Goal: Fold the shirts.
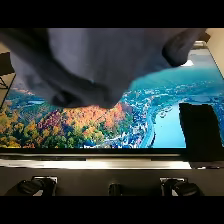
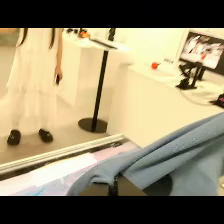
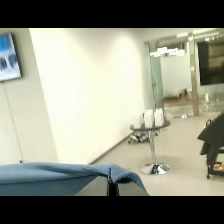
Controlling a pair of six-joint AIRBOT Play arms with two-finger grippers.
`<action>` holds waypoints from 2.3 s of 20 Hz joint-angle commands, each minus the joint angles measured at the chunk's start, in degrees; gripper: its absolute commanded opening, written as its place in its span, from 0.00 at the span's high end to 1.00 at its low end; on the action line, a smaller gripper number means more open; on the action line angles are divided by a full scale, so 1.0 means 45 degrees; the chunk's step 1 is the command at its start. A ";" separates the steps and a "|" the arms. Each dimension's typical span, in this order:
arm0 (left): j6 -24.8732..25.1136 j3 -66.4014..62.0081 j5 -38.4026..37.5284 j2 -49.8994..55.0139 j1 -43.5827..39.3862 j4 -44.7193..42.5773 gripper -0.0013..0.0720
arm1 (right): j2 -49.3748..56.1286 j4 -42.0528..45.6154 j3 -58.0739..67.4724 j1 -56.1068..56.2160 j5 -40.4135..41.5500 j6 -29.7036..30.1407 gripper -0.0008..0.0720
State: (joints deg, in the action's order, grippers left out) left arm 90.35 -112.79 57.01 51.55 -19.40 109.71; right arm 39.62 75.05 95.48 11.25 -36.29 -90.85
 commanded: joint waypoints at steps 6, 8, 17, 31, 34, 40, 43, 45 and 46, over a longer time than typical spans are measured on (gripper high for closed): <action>-0.0126 -0.0321 0.1491 0.1069 -0.0146 -0.0928 0.95 | 0.0316 0.0253 0.0359 -0.0010 -0.2414 -0.0675 0.94; -0.0121 0.0078 0.2540 0.1894 -0.0102 -0.2166 0.95 | 0.1336 0.0690 0.0345 -0.0010 -0.3657 -0.0724 0.94; -0.0087 0.1171 0.2574 0.8631 0.1200 -0.3434 0.94 | 1.0083 -0.0063 0.0345 -0.0010 -0.3575 -0.3371 0.94; -0.0374 0.0010 0.5814 1.1900 0.2487 -0.2234 0.00 | 1.2823 -0.3186 0.0437 -0.1214 -0.3978 -0.2725 0.12; -0.0374 0.0131 0.7291 1.1871 0.4707 -0.0549 0.02 | 1.2473 -0.3172 0.0437 -0.3230 -0.6649 -0.1161 0.16; -0.0330 0.3585 0.7873 1.1832 0.6980 0.1054 0.17 | 1.2488 -0.2443 -0.0986 -0.4731 -1.0627 0.0058 0.23; -0.0083 0.4755 0.6839 1.1832 0.6917 0.1258 0.15 | 1.2488 -0.2545 -0.1540 -0.4415 -1.0418 0.0058 0.23; -0.0078 0.4930 0.6033 1.1900 0.6756 0.1428 0.15 | 1.2488 -0.2526 -0.1545 -0.4177 -1.0088 0.0058 0.23; -0.0083 0.4930 0.5736 1.1953 0.6679 0.1452 0.15 | 1.2488 -0.2516 -0.1545 -0.4027 -0.9923 0.0053 0.23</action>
State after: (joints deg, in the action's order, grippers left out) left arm 89.60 -92.88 87.09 104.99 10.74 114.87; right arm 95.85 63.42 89.45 -7.86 -81.08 -91.15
